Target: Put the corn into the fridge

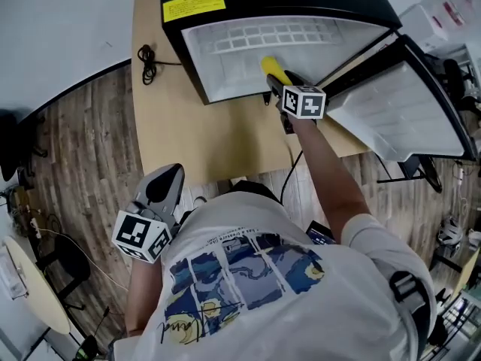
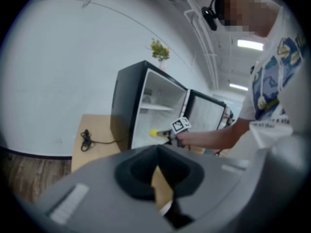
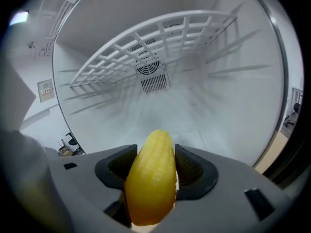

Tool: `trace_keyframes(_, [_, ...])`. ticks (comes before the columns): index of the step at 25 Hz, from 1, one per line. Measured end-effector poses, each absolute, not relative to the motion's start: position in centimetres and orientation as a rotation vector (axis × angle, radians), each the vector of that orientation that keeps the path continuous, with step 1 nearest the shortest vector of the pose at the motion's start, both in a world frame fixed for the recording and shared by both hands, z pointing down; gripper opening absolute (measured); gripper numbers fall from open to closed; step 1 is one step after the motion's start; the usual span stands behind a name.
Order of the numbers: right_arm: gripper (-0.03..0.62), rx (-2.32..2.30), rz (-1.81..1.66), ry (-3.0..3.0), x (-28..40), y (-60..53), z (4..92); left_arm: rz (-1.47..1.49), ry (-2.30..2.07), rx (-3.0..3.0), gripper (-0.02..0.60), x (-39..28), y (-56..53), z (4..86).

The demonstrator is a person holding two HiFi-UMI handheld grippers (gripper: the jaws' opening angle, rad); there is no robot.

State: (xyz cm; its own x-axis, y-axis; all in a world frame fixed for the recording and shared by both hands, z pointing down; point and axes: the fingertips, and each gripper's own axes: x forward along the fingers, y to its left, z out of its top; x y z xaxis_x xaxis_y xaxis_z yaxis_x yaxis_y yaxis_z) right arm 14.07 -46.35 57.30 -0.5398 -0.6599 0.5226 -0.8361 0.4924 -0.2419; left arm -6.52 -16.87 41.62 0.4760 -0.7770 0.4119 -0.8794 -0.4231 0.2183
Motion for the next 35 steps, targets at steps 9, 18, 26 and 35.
trace_keyframes(9, [0.244,1.242,0.562,-2.316,12.7,-50.6,61.1,0.384,-1.505,2.198,0.011,-7.1,-17.4,42.0])
trace_keyframes(18, [0.244,1.26,0.461,-2.245,11.2,-52.9,62.5,0.406,-1.543,2.147,0.011,-7.4,-18.4,42.2])
trace_keyframes(26, [0.244,1.264,0.406,-2.21,10.3,-54.5,62.6,0.41,-1.536,2.117,0.01,-7.5,-18.7,42.8])
trace_keyframes(35, [0.245,1.273,0.358,-2.177,10.2,-55.1,62.9,0.413,-1.536,2.104,0.011,-7.9,-18.6,43.1])
